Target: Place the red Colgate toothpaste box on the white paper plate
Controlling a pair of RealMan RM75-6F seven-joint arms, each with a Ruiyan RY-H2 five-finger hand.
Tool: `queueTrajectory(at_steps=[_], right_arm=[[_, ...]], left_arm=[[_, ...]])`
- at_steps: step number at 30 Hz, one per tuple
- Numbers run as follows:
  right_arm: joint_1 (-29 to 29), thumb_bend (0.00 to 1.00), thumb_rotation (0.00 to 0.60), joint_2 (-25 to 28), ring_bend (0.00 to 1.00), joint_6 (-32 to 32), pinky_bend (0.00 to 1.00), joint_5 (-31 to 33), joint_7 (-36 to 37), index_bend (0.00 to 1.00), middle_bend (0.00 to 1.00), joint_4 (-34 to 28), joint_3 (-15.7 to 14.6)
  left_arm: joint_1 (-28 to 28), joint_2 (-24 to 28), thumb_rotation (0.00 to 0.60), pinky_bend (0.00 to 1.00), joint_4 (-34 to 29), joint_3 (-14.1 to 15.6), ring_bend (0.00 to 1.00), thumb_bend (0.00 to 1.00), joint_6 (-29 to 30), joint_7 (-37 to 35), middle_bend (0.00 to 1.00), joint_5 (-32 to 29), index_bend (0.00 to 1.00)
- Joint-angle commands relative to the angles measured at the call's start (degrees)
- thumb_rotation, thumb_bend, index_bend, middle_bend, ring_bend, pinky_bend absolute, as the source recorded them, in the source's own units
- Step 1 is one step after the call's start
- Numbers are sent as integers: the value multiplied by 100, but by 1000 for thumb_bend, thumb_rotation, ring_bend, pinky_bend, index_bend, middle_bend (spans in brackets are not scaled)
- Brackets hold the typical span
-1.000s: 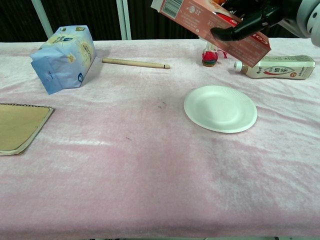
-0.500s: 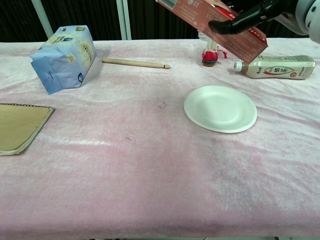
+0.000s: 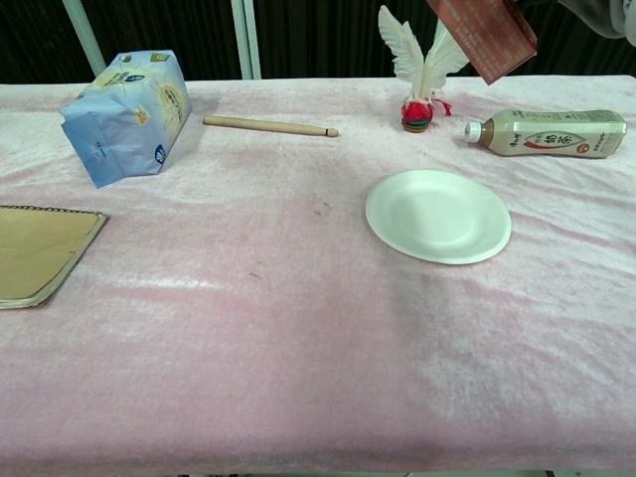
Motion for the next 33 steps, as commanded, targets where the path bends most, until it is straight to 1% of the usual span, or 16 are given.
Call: queueTrajectory(at_steps=[1,7,11,12,14,22,23,25,28,33], right_arm=[[-75,468,600,-121,464,150,404,-55,246,532,511,69,145],[-161,467,600,-372,464,426,404,-129,591,532,512,228,312],[-199,467,600,-342,464,418,404,-130,576,532,512,304,328],[-229,466,600,-261,464,375,404,-131,453,532,511,362,243],[-266,466,600,-170,464,294,404,-147,383,532,511,391,160],[-370,466,600,48,456,-12,404,-127,25,532,507,626,-262],[-388,466,600,101,455,-112,404,-57,-235,532,507,786,-469],[-403,466,600,94,453,-168,401,71,-403,532,505,893,-567],[-393,466,600,40,447,-248,394,229,-616,532,501,1004,-673],[-307,466,600,-215,441,-314,394,296,-885,532,495,1267,-792]], left_arm=[[-45,-25,600,181,23,-103,84,73,52,-29,25,117,61],[-104,25,600,176,-70,-355,83,72,110,-169,23,242,61],[16,183,600,170,-218,-428,84,73,222,-316,24,220,63],[225,291,600,169,-330,-401,84,73,398,-480,24,86,64],[445,428,600,168,-499,-345,83,73,565,-641,25,103,71],[1348,848,600,168,-847,-114,83,70,1151,-1603,35,459,88],[1708,991,600,168,-958,15,84,70,1385,-1960,36,501,88],[2088,1145,600,167,-1000,185,84,69,1582,-2383,36,834,88],[2584,1201,600,167,-949,387,84,69,1852,-2976,43,1235,97],[3249,1312,600,165,-843,672,84,67,2202,-3564,53,1835,99]])
